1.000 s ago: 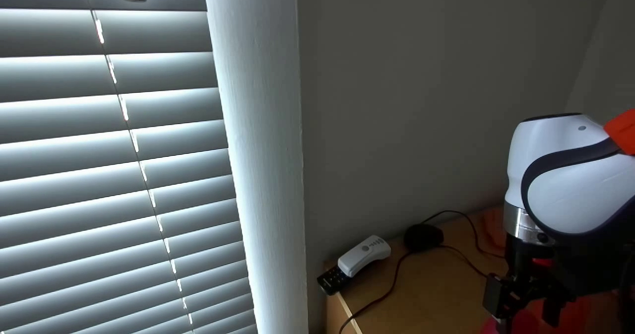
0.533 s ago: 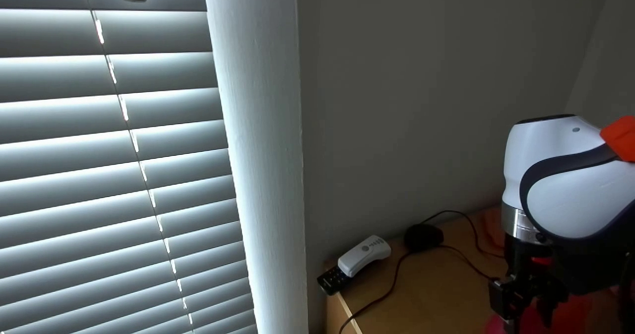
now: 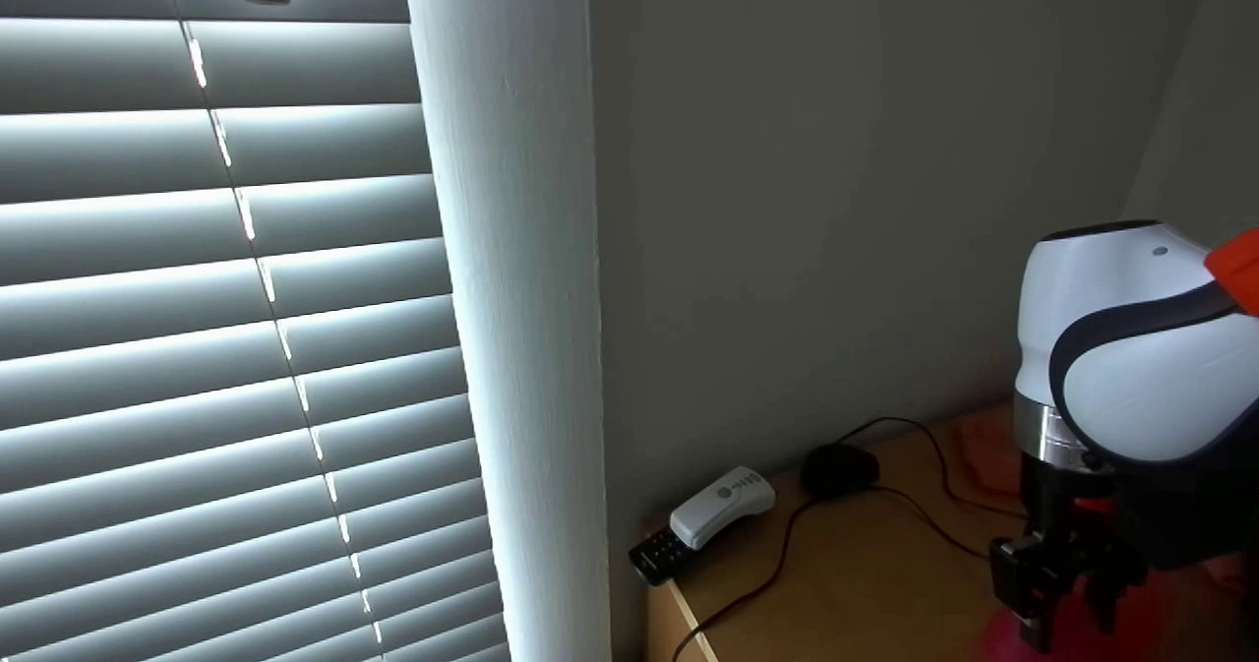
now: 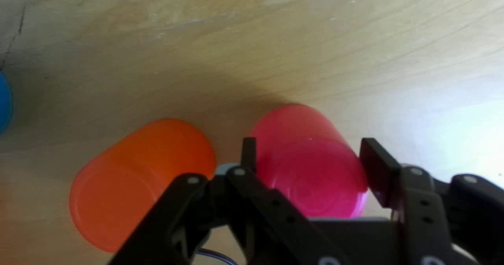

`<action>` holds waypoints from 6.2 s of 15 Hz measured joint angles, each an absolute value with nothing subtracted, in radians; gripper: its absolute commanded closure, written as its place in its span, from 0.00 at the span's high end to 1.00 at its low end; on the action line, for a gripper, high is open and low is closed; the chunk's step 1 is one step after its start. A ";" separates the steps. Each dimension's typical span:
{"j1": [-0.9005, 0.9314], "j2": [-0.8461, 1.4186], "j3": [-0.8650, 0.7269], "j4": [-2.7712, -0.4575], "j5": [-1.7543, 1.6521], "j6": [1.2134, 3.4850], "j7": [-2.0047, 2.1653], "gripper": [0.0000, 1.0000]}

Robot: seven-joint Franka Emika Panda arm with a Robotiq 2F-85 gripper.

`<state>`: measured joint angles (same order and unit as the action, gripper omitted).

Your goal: Stack the cups into a pyramid

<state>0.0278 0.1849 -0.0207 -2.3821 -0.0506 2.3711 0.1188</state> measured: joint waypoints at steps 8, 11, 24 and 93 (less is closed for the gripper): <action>0.026 0.185 -0.038 -2.383 -0.059 2.369 0.134 0.98; 0.026 0.187 -0.041 -2.385 -0.078 2.369 0.157 1.00; 0.044 0.177 -0.042 -2.383 -0.280 2.369 0.295 1.00; -0.296 0.185 -0.275 -2.407 0.091 2.516 0.125 0.41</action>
<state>-0.2963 0.1849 -0.2750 -2.4065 0.0905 2.5165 0.1250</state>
